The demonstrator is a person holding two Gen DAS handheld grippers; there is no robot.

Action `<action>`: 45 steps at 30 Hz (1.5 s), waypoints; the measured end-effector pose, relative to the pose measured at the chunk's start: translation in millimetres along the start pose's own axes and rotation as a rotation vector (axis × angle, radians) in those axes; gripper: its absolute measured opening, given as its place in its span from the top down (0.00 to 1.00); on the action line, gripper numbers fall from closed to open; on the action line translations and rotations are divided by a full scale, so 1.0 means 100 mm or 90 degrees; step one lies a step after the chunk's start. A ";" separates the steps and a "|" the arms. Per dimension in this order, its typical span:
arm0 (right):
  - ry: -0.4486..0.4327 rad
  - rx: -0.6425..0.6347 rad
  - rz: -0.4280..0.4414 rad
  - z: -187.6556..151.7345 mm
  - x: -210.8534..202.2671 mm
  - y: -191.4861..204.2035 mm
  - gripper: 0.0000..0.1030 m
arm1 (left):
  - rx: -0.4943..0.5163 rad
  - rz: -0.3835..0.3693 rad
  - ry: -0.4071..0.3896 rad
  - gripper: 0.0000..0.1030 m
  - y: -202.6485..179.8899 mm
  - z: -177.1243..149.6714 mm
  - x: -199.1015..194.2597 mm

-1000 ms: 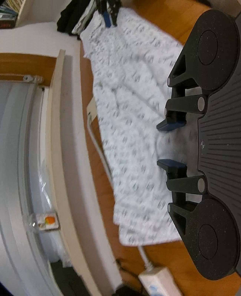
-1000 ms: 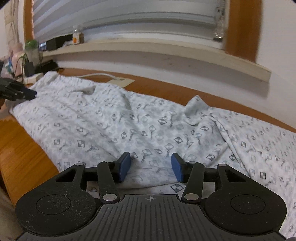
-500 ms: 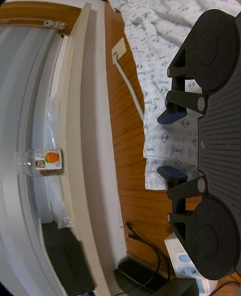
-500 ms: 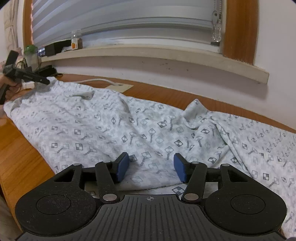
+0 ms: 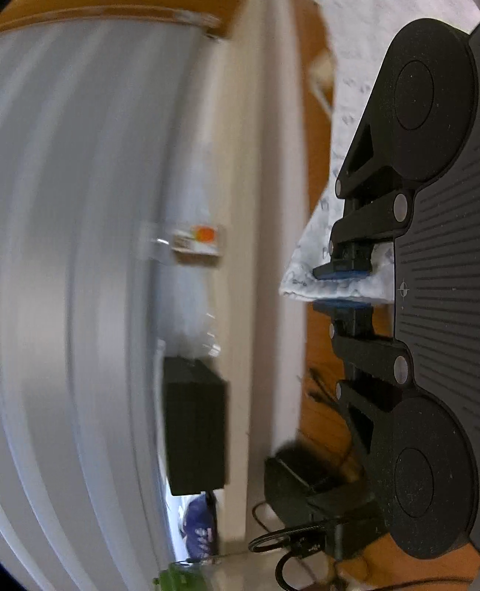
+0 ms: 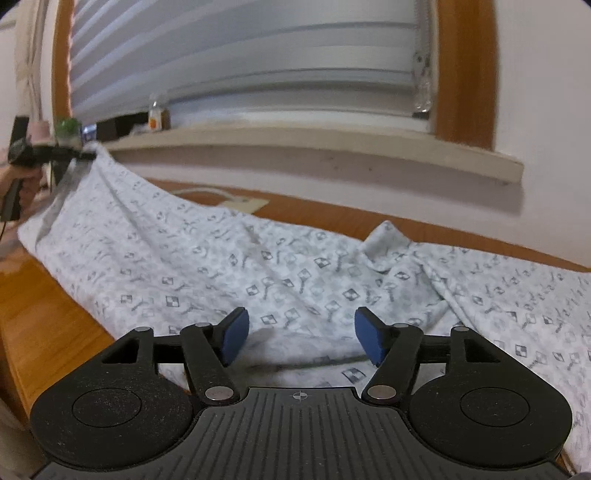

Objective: Fold clothes

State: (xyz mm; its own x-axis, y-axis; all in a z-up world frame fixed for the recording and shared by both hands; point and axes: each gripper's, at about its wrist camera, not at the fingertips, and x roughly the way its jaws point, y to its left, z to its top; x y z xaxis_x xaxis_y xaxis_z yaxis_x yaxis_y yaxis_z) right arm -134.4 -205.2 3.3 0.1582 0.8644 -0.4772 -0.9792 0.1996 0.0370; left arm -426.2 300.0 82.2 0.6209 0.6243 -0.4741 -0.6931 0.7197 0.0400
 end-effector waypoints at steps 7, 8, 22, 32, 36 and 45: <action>0.013 0.026 -0.001 0.02 0.03 -0.06 0.37 | 0.020 0.003 0.005 0.50 -0.26 -0.04 -0.01; 0.015 0.025 -0.001 0.02 0.03 -0.06 0.36 | 0.031 -0.009 -0.002 0.45 -0.35 -0.02 -0.03; 0.013 0.035 -0.001 0.02 0.01 -0.06 0.32 | 0.155 -0.289 0.003 0.29 -2.31 0.00 0.26; -0.045 0.089 -0.028 -0.04 -0.15 -0.16 0.32 | 0.210 -0.363 0.052 0.25 -2.89 -0.23 0.53; -0.055 0.116 -0.021 -0.05 -0.17 -0.21 0.32 | 0.225 -0.345 0.041 0.19 -2.91 -0.26 0.49; -0.085 0.138 -0.017 -0.08 -0.24 -0.25 0.32 | 0.199 -0.346 -0.016 0.16 -2.82 -0.24 0.38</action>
State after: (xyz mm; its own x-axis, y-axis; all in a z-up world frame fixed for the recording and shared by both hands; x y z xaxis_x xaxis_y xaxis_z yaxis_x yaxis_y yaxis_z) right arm -114.3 -235.0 7.0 0.2132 0.9082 -0.3602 -0.9265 0.3049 0.2206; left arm -215.5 113.5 31.6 0.8654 0.1486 -0.4785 -0.1389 0.9887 0.0558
